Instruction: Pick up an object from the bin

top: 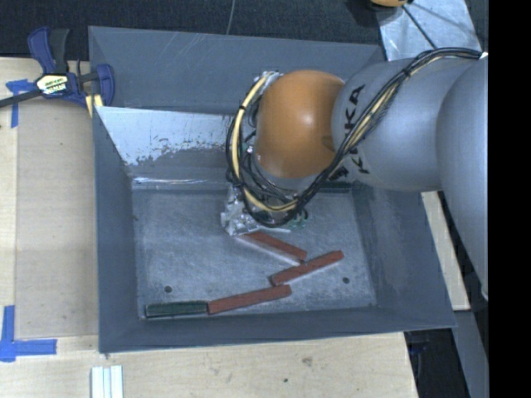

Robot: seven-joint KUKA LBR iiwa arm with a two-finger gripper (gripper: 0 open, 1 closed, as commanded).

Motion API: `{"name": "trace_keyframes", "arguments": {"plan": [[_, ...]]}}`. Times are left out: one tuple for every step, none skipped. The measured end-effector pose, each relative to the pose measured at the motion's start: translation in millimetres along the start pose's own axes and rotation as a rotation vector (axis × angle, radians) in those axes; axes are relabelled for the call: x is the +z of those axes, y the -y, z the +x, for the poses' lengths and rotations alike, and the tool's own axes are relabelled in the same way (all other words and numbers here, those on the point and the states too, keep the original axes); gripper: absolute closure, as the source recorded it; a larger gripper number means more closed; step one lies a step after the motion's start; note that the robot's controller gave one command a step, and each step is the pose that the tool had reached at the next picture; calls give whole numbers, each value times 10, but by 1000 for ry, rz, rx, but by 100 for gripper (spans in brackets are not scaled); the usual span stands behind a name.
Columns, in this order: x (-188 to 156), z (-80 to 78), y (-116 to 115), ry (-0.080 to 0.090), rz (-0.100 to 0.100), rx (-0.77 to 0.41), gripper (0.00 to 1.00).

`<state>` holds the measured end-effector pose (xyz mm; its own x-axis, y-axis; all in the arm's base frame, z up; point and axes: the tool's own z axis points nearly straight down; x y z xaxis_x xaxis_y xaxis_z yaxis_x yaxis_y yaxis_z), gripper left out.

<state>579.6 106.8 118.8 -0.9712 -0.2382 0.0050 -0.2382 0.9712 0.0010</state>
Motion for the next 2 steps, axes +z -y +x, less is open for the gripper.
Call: {"name": "trace_keyframes", "arguments": {"plan": [[-169,-186,119,9,2,-106,0],[-139,-199,132,9,1,-109,0]]}}
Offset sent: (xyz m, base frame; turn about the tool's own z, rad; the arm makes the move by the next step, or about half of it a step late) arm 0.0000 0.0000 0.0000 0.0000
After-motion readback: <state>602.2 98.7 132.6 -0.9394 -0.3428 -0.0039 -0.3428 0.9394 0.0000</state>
